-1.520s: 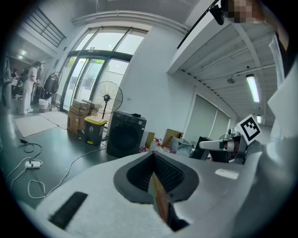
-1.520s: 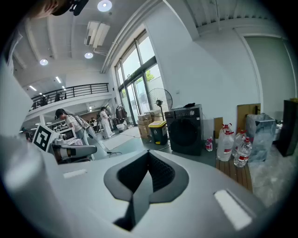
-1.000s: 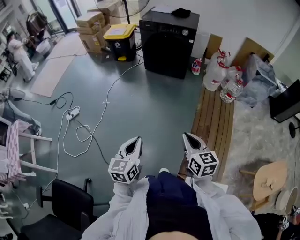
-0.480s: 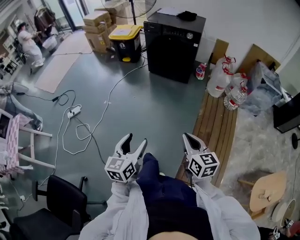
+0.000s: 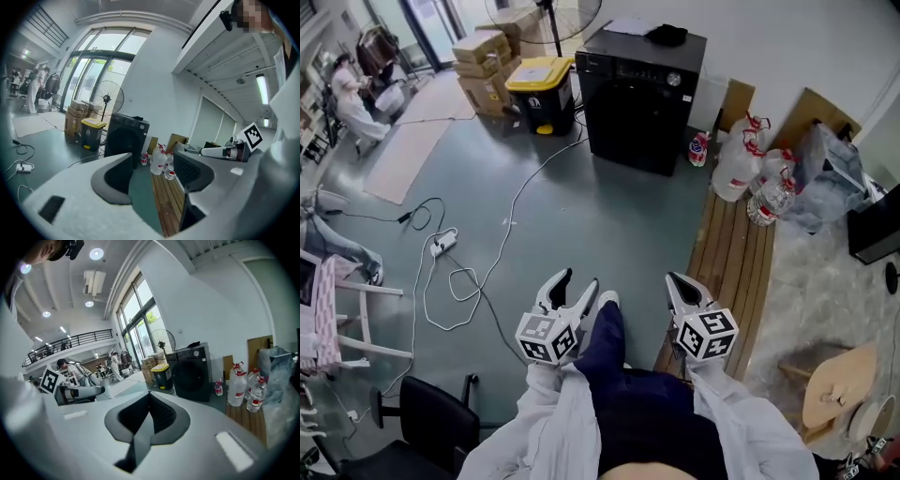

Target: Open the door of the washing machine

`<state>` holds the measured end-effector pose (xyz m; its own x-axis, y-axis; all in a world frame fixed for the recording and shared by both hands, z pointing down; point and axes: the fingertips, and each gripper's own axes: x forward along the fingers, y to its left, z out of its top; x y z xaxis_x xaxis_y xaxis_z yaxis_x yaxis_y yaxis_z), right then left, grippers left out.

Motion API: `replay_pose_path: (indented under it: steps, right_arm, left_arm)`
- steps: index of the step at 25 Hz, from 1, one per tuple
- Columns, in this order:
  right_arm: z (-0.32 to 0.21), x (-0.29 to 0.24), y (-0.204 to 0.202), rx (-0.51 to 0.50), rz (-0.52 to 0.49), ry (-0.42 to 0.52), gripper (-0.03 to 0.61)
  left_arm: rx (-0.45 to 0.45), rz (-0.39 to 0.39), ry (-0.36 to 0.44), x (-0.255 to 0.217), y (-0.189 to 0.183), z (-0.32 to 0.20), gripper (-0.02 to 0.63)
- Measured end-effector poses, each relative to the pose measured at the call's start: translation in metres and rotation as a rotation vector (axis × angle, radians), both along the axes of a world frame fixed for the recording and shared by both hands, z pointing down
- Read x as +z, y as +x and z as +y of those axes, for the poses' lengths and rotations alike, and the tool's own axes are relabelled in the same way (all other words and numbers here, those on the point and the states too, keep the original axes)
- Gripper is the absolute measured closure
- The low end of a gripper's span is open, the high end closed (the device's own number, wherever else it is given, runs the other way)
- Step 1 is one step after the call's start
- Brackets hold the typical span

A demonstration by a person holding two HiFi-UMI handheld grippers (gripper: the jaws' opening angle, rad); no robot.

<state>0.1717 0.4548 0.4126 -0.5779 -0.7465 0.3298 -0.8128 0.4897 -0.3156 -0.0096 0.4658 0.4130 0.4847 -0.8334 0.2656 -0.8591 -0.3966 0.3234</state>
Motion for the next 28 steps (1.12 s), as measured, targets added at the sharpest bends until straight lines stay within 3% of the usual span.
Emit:
replay_pose_path:
  steps: [13, 18, 28]
  right_arm:
    - [-0.183, -0.019, -0.058, 0.004, 0.033, 0.03, 0.571]
    - [-0.221, -0.022, -0.079, -0.008, 0.043, 0.048, 0.571]
    - [-0.274, -0.006, -0.107, -0.053, 0.037, -0.008, 0.571]
  left_arm:
    - [0.031, 0.01, 0.042, -0.021, -0.052, -0.184, 0.351]
    - [0.036, 0.027, 0.059, -0.021, -0.071, -0.222, 0.357]
    - [0.012, 0.052, 0.0, 0.001, -0.088, -0.263, 0.359]
